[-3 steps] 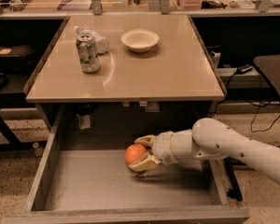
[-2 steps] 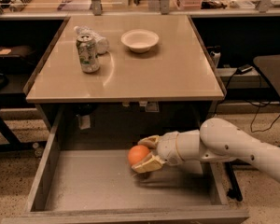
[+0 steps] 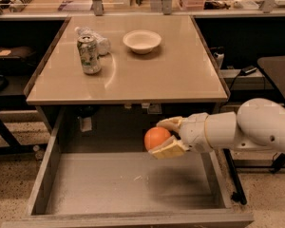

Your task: Pick orange from top drawer and place on counter

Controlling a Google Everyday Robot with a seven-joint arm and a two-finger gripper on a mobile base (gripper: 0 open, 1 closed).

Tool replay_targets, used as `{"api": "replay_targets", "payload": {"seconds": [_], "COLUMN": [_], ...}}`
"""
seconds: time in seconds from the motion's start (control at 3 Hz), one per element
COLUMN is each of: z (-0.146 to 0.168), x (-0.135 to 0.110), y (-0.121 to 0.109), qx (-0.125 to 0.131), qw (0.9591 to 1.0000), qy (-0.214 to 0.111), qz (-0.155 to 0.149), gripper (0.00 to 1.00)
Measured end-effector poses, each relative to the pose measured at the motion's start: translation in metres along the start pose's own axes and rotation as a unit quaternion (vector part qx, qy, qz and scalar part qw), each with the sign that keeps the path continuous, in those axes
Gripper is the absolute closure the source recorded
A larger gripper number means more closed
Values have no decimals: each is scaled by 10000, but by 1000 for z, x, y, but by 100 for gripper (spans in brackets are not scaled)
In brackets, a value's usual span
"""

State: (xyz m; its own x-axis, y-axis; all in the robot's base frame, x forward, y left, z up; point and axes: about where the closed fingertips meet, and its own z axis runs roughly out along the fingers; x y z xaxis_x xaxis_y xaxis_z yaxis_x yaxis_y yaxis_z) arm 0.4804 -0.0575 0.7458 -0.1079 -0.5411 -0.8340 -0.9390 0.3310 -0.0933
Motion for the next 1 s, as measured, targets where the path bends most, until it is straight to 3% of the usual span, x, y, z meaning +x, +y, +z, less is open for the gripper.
{"api": "replay_targets", "payload": {"seconds": [0.67,1.0], "z": [-67,-67], "x": [-41,-41], "y": [-60,-60], "qx": [572,573], "qw": [9980,9980], "qy": [159,159], "qz": [-201,-201], "gripper": [100,100]}}
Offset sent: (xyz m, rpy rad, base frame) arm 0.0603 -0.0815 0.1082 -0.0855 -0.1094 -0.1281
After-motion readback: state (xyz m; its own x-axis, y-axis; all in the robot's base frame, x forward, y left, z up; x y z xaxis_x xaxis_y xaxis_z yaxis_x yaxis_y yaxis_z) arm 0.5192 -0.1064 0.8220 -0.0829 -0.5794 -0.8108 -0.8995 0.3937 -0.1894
